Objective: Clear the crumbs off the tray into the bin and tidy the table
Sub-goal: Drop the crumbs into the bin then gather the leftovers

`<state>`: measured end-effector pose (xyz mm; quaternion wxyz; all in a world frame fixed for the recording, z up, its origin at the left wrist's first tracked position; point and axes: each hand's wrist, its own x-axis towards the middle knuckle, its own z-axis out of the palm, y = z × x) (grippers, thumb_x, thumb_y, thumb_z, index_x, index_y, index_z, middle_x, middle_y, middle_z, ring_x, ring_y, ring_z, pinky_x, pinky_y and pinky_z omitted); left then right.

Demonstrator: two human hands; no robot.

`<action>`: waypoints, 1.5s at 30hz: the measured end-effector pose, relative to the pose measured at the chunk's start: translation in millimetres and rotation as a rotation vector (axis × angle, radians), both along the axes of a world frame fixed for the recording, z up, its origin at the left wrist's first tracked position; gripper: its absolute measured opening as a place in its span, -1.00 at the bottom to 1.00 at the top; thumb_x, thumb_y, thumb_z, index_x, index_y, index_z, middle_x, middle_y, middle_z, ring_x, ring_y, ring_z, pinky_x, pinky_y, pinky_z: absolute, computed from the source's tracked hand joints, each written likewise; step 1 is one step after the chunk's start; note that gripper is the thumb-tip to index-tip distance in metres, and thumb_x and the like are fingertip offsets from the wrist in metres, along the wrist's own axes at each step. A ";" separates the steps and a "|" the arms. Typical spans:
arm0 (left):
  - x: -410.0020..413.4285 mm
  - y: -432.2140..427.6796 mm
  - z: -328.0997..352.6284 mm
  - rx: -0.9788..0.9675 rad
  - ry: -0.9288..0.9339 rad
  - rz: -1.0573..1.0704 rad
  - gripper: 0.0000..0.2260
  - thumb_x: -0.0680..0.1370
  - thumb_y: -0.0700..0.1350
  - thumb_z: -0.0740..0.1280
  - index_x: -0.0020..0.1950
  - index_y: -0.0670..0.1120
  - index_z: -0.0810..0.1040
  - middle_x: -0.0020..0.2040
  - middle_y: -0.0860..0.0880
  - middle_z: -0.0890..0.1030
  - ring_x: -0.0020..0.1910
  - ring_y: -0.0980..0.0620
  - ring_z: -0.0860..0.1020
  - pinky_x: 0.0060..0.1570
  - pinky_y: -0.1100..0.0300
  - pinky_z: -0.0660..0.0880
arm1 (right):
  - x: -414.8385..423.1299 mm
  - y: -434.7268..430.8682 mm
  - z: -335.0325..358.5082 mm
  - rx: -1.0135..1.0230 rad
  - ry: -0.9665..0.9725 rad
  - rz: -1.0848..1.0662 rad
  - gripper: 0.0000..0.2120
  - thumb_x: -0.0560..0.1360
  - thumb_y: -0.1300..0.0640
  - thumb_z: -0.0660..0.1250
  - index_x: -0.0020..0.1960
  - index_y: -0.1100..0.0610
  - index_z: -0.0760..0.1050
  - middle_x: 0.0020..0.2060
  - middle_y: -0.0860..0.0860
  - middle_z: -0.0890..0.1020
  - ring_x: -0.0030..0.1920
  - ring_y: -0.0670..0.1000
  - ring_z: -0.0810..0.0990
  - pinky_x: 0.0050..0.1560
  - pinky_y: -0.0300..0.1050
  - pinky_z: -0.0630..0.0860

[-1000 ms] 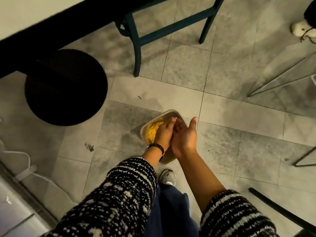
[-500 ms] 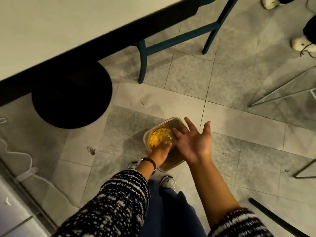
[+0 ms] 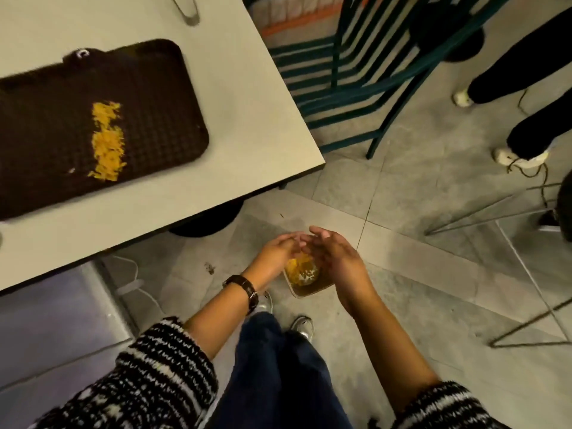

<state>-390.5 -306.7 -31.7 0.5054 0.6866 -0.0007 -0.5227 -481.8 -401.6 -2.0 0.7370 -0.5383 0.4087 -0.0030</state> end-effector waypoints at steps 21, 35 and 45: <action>123.0 175.1 140.8 -0.097 -0.250 0.657 -0.72 0.61 -0.06 0.10 0.26 0.01 0.47 0.20 0.00 0.58 0.14 0.06 0.55 0.25 0.10 0.33 | 173.0 129.1 111.1 -0.222 -0.205 0.530 -0.80 0.60 0.02 0.12 0.10 -0.04 0.51 0.05 -0.13 0.60 0.08 -0.12 0.57 0.12 -0.23 0.45; 290.5 249.9 102.9 0.009 -0.184 0.752 -0.72 0.59 -0.13 0.13 0.26 -0.07 0.48 0.19 -0.06 0.58 0.05 0.04 0.56 0.16 0.15 0.37 | 322.1 172.6 4.7 -1.119 -0.023 1.037 -0.12 0.38 -0.38 0.13 0.53 0.05 -0.06 0.54 0.01 -0.15 0.51 0.05 -0.27 0.42 0.15 -0.31; 311.2 258.6 78.0 0.037 -0.087 0.788 -0.69 0.60 -0.16 0.12 0.31 -0.16 0.44 0.23 -0.15 0.55 0.09 0.01 0.52 -0.14 0.38 0.41 | 369.1 188.3 -21.2 -1.443 -0.044 1.338 0.00 0.37 -0.45 0.11 0.51 0.07 -0.28 0.48 0.07 -0.35 0.45 0.05 -0.46 0.31 0.23 -0.54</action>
